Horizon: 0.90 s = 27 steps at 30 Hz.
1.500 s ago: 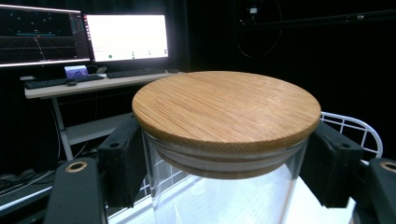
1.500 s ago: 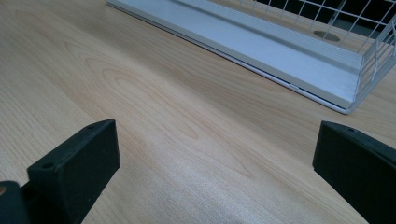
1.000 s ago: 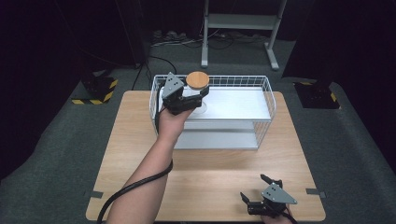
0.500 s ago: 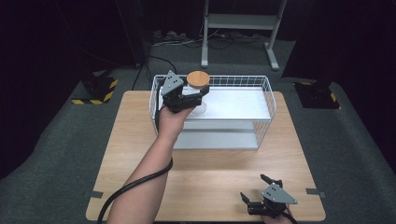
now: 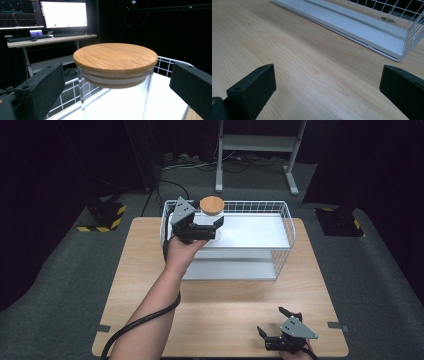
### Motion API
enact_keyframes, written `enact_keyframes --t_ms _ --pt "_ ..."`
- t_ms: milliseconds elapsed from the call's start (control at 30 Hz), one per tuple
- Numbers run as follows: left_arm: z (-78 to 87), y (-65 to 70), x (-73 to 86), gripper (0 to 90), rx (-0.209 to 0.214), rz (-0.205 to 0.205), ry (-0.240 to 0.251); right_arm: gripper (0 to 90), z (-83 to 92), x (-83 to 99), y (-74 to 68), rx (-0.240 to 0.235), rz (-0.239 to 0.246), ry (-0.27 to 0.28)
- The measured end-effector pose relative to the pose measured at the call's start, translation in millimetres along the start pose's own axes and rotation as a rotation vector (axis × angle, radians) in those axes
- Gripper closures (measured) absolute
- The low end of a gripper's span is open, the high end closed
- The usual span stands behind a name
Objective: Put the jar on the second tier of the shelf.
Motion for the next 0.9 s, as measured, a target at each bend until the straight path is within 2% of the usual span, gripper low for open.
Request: enact_keyframes --t_ms 267,500,900 --pt "14.2 2.5 1.6 0.4 0.001 -0.005 -0.002 0.1 -0.3 -0.1 -0.4 0.001 0.008 -0.003" --pt "24.8 7.1 10.1 0.4 0.006 -0.014 -0.016 0.1 -0.4 -0.2 -0.5 -0.002 0.013 -0.004" --pt "47.0 11.1 23.7 0.3 -0.004 -0.002 -0.031 0.1 -0.5 -0.2 -0.3 -0.005 0.013 -0.005"
Point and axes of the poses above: each handheld gripper's, and its own axes: z roughly backward along the jaws, x roughly out of its underside, y roughly to its right, the point moved 1 cm from there along -z, roughly forward along the jaws, and after that the axes turned 5 degrees about -y, right-handed, at the moved point
